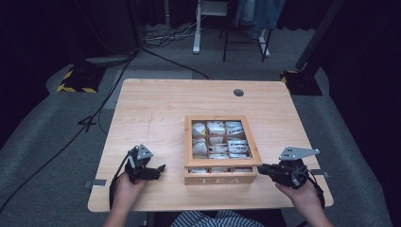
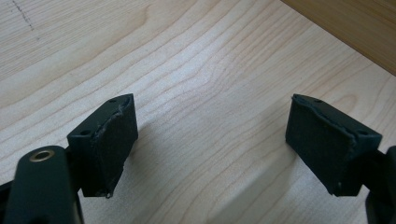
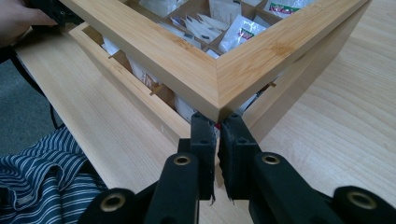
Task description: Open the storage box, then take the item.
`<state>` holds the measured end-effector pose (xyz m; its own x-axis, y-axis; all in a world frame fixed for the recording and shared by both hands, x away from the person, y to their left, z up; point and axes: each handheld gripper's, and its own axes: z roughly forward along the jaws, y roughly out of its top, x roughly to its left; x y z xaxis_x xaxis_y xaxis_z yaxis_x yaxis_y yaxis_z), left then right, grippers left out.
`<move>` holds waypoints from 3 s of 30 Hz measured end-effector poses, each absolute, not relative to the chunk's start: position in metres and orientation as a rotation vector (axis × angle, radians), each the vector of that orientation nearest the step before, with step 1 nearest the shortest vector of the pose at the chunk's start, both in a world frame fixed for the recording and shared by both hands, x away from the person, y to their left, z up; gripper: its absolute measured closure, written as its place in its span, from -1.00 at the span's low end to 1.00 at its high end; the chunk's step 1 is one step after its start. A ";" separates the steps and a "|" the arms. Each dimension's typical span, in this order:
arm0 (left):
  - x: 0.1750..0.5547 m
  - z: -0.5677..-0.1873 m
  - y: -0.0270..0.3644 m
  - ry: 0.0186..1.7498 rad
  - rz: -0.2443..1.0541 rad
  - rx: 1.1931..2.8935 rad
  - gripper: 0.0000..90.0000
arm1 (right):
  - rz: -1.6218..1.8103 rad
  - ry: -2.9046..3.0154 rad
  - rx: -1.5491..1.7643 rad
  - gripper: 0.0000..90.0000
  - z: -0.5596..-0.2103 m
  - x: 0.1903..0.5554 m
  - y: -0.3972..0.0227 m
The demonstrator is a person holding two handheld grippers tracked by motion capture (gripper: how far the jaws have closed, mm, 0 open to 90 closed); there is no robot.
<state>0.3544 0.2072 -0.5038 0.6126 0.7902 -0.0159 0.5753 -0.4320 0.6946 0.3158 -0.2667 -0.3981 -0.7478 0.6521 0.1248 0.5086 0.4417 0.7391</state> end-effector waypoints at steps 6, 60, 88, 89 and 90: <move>0.354 -0.504 0.207 1.070 0.413 2.165 -0.60 | 1.224 2.504 1.025 0.87 -0.393 0.318 -0.268; 0.353 -0.482 0.208 1.087 0.369 2.100 -0.34 | 1.332 2.358 1.027 0.87 -0.346 0.356 -0.260; 0.321 -0.395 0.181 0.827 0.199 2.047 -0.15 | 1.386 2.336 1.038 0.86 -0.342 0.362 -0.262; 0.321 -0.393 0.178 0.812 0.201 2.053 -0.15 | 1.386 2.334 1.038 0.86 -0.341 0.362 -0.262; 0.320 -0.391 0.174 0.790 0.207 2.067 -0.15 | 1.388 2.333 1.037 0.86 -0.341 0.362 -0.262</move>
<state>0.3203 0.1737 -0.3913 0.7832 0.6051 -0.1431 0.4567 -0.4037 0.7928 0.3619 -0.2622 -0.3411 -0.7210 0.6768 0.1489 0.4538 0.2988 0.8395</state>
